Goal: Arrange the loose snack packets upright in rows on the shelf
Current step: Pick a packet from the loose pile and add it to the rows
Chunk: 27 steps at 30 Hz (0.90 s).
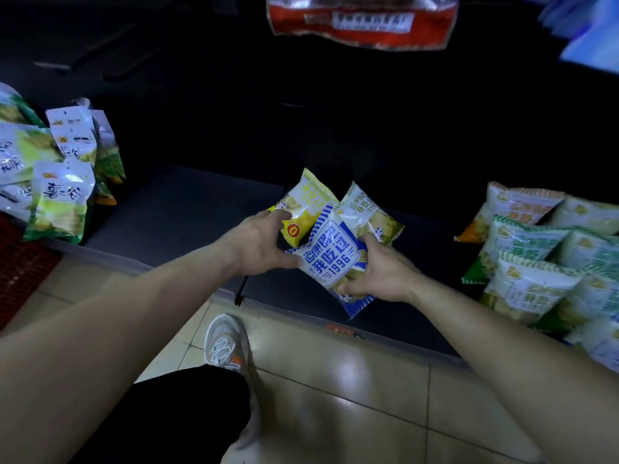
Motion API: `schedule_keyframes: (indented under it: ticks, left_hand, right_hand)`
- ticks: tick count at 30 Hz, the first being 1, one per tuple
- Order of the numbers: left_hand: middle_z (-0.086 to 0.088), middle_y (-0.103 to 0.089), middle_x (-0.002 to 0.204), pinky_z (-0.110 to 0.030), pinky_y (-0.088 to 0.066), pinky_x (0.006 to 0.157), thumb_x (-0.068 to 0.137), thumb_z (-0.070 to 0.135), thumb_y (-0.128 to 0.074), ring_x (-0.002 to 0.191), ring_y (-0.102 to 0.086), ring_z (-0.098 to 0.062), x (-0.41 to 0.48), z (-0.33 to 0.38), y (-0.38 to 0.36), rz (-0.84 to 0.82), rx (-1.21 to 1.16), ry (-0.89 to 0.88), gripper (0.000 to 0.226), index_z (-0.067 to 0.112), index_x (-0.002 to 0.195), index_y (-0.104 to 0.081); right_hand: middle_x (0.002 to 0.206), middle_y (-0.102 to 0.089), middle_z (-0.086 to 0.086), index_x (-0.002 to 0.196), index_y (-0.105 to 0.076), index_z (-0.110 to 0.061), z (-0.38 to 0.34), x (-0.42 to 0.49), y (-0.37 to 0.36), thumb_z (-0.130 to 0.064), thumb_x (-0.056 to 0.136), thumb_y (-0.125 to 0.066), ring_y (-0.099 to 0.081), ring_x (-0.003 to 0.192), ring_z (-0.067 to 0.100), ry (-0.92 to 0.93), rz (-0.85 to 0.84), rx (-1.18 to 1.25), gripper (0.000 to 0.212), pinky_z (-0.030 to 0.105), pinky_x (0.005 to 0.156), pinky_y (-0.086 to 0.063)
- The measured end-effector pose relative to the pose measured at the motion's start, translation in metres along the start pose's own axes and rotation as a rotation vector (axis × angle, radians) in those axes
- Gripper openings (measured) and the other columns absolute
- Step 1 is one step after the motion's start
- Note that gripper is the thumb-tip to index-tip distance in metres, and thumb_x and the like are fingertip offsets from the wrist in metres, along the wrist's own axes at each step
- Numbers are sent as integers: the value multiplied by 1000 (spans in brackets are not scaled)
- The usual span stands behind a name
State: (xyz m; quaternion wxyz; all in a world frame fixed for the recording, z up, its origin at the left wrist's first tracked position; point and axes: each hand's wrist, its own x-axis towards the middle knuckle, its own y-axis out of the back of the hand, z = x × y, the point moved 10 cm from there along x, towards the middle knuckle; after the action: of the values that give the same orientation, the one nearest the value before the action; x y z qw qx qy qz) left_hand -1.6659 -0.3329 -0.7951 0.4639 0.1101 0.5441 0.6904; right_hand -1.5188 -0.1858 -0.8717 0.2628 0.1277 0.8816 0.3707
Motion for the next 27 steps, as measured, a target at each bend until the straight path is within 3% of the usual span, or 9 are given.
schedule_keyframes:
  ticks: [4, 8, 11, 14, 17, 21, 24, 27]
  left_hand:
    - [13, -58, 121, -30, -45, 96, 61, 54, -86, 113, -56, -10, -15, 56, 7, 0, -256, -108, 96, 28, 141, -40]
    - [8, -66, 112, -34, -50, 94, 60, 44, -90, 103, -63, -7, -32, 119, 3, -46, -454, -231, 75, 28, 124, -56]
    - [7, -70, 105, -28, -52, 86, 59, 40, -92, 95, -65, -2, -42, 165, 4, -19, -499, -308, 63, 31, 113, -60]
    - [10, -69, 102, -28, -54, 81, 57, 42, -92, 89, -65, -2, -46, 210, -10, -1, -403, -349, 63, 33, 110, -59]
    - [16, -65, 102, -27, -52, 78, 55, 49, -89, 84, -62, 0, -43, 248, -37, -1, -175, -361, 75, 33, 119, -54]
    - [12, -65, 106, -35, -53, 73, 56, 61, -82, 87, -59, -11, -31, 289, -88, -9, 179, -372, 84, 35, 129, -47]
    - [8, -65, 108, -33, -48, 63, 61, 62, -80, 85, -57, -14, -20, 314, -129, -38, 317, -394, 85, 34, 133, -44]
    - [4, -63, 115, -33, -49, 64, 63, 59, -79, 94, -60, -19, -5, 335, -162, -35, 416, -403, 85, 33, 136, -42]
  right_hand:
    - [105, -52, -21, 124, -34, -37, -12, -50, 55, -72, 41, -82, -54, 94, 2, 53, 32, -41, 102, 28, 76, -48]
    - [102, -53, -22, 117, -33, -40, -16, -100, 96, -71, 43, -83, -54, 88, -7, 84, 97, -25, 94, 20, 67, -45]
    - [112, -54, -19, 124, -33, -36, 1, -135, 117, -71, 46, -82, -55, 97, -1, 62, 120, -37, 99, 28, 78, -49]
    - [137, -50, -7, 142, -31, -28, 35, -168, 141, -74, 53, -78, -51, 120, 12, 33, 120, -120, 110, 33, 95, -45]
    - [151, -39, 1, 148, -33, -25, 88, -198, 167, -70, 73, -69, -43, 133, 21, -57, 151, -262, 94, 38, 103, -41]
    - [152, -36, 5, 147, -38, -21, 172, -233, 191, -53, 88, -66, -46, 129, 25, -254, 117, -252, 72, 37, 102, -42]
    - [151, -38, 5, 140, -45, -22, 219, -254, 201, -41, 93, -65, -47, 127, 25, -335, 72, -232, 55, 37, 100, -43]
    - [150, -40, 4, 139, -46, -21, 253, -268, 206, -38, 93, -65, -46, 128, 24, -390, 54, -179, 53, 36, 100, -43]
